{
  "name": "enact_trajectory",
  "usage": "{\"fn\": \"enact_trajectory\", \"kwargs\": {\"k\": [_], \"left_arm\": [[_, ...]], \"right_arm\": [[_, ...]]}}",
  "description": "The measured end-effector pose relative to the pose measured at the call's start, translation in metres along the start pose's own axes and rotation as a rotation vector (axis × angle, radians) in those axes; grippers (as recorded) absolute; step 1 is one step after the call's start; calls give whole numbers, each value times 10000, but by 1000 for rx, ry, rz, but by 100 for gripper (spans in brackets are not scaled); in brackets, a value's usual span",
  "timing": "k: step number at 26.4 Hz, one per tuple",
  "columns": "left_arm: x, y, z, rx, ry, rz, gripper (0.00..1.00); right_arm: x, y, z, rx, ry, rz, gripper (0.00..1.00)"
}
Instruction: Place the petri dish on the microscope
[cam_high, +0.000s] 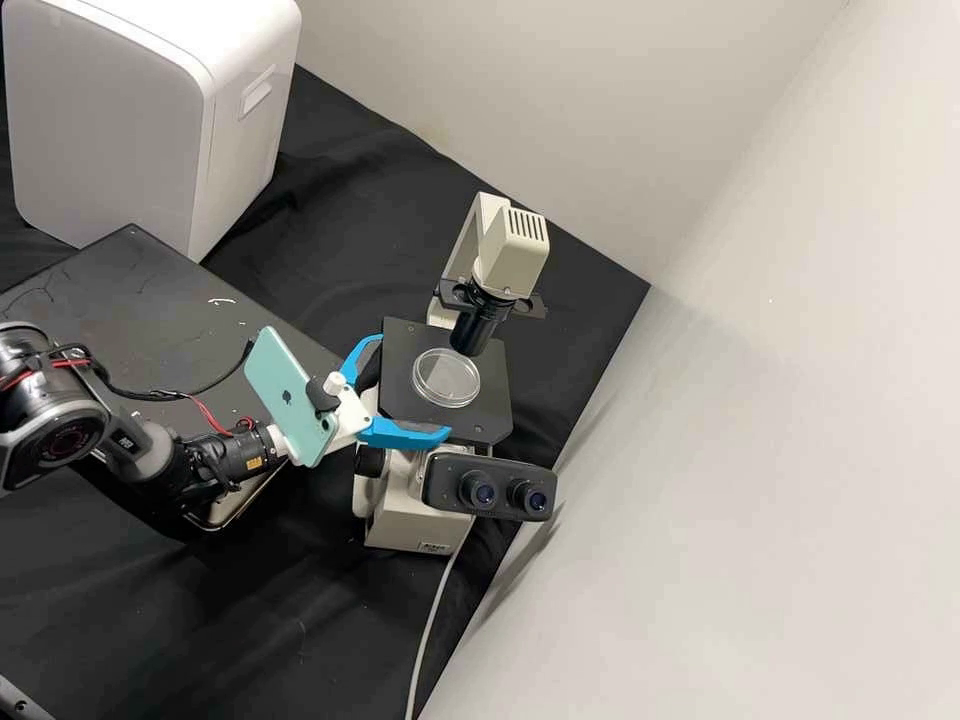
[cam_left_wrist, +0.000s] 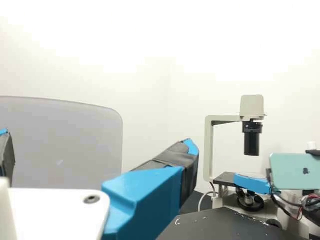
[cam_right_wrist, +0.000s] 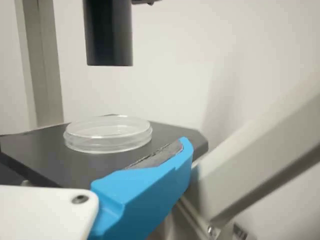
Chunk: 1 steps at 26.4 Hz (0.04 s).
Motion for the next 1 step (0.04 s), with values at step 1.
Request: {"fn": "enact_trajectory", "kwargs": {"k": [1], "left_arm": [[0,0,0,0,0,0,100]], "right_arm": [[-18,16,-5,11,4,-2,100]]}}
